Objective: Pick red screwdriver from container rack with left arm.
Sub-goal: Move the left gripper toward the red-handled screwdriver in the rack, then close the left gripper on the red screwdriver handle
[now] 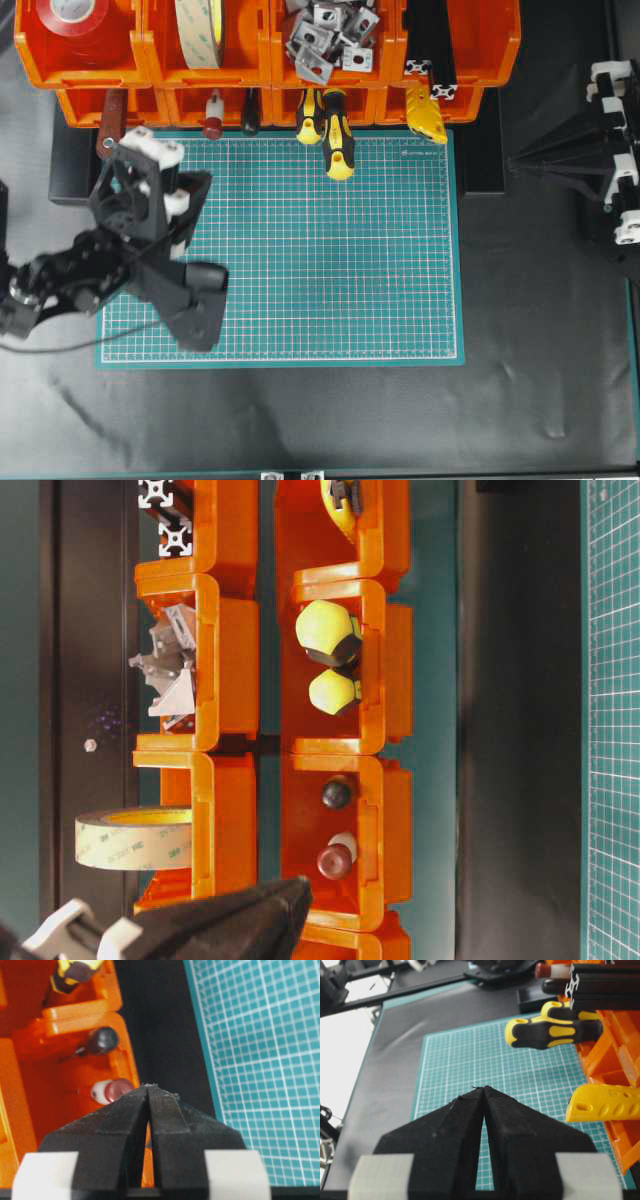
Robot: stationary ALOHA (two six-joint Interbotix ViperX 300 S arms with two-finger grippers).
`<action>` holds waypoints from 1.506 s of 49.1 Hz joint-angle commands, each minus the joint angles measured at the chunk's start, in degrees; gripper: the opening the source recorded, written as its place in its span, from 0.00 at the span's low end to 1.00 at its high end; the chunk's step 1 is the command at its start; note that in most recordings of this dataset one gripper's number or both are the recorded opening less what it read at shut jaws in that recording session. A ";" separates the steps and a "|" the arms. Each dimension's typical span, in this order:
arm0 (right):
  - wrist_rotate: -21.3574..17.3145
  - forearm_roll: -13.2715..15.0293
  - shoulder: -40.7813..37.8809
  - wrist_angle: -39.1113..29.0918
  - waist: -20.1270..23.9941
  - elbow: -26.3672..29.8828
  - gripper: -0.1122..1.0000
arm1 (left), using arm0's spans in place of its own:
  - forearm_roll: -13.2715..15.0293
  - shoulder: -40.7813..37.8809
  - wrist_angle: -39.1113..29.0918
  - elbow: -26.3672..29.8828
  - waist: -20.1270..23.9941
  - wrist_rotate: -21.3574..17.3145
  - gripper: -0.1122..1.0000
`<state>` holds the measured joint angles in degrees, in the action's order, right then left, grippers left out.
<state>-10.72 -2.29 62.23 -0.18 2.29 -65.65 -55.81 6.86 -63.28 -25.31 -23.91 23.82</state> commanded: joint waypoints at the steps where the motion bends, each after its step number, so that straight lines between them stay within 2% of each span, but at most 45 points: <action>1: 0.18 0.09 -0.18 0.00 0.00 1.05 0.11 | -0.44 1.23 1.76 1.05 1.05 0.00 0.10; 13: 0.18 0.09 0.44 -0.35 1.58 0.70 0.11 | -0.35 1.41 2.02 0.97 3.25 -0.09 0.11; 16: 0.18 0.09 0.62 -0.35 2.20 0.62 0.11 | -0.35 1.49 2.20 0.70 3.60 -0.09 0.14; 21: 0.18 0.09 0.79 -0.26 2.81 0.44 0.11 | -0.35 1.32 2.37 0.44 4.31 -0.18 0.33; 29: 0.18 0.09 0.79 -0.26 2.81 0.35 0.11 | -0.35 1.14 5.36 -1.32 5.10 -0.09 0.76; 33: 0.18 0.09 0.79 -0.26 2.81 0.35 0.11 | -0.35 1.14 5.80 -2.02 5.27 0.00 0.89; 40: 0.18 0.09 0.88 -0.26 2.81 0.35 0.11 | -0.35 1.23 5.80 -2.90 6.33 0.00 0.86; 52: 0.18 0.09 1.05 -0.26 2.81 0.26 0.11 | -0.26 0.88 6.50 -2.02 8.88 0.00 0.88; 67: 0.18 0.09 1.05 -0.35 2.81 0.18 0.11 | -0.26 0.62 7.12 -2.02 9.84 0.35 0.87; 74: 0.18 0.09 1.05 -0.26 2.81 0.18 0.11 | -0.09 0.62 6.94 -2.20 9.93 0.53 0.84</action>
<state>-10.72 -2.20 63.63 -0.70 5.10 -66.09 -55.81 6.86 -56.16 -28.65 -14.59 24.08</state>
